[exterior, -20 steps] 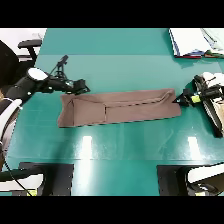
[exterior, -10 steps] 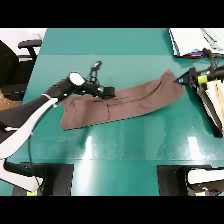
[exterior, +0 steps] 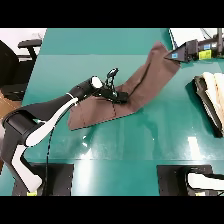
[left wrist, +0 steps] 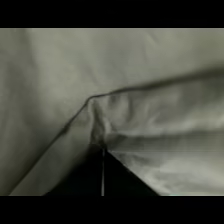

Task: Fold the shirts.

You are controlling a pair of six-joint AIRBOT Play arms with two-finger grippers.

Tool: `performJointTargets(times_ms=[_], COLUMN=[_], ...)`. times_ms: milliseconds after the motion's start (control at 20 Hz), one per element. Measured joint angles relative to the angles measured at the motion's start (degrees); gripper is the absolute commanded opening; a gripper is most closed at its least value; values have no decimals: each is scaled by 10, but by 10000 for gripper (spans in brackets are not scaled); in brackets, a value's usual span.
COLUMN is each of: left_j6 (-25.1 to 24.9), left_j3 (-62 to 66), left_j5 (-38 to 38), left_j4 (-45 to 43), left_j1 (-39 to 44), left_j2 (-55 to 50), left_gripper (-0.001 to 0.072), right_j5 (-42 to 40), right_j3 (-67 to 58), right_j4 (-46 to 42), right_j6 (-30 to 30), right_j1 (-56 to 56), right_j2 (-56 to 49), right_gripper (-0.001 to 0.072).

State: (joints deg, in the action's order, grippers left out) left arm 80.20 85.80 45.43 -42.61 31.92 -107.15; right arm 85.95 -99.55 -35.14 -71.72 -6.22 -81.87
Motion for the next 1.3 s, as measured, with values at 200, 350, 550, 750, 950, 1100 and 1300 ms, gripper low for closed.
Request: performJointTargets(times_ms=[200, 350, 550, 750, 950, 1100, 1300], left_j6=[10, 10, 9, 9, 8, 8, 7], left_j3=[12, 34, 46, 50, 50, 50, 43], left_j5=[7, 47, 97, 128, 142, 157, 172], left_j4=[-4, -16, -66, -146, -188, -200, -210], left_j1=[-3, -31, -115, -226, -307, -331, -323], left_j2=[-4, 19, 124, 268, 368, 399, 411], left_gripper=[24, 24, 25, 25, 25, 24, 25], right_j5=[-22, -42, -83, -165, -237, -221, -188], right_j3=[-16, -20, -21, -22, -22, -18, 44], right_j4=[17, 22, 25, 26, 27, 6, -75], right_j6=[-7, -8, -9, -9, 9, 14, 10], right_j1=[-61, -108, -194, -316, -420, -437, -384], right_j2=[3, 3, -11, -64, -130, -147, -109], right_gripper=[13, 14, 14, 190, 469, 445, 446])
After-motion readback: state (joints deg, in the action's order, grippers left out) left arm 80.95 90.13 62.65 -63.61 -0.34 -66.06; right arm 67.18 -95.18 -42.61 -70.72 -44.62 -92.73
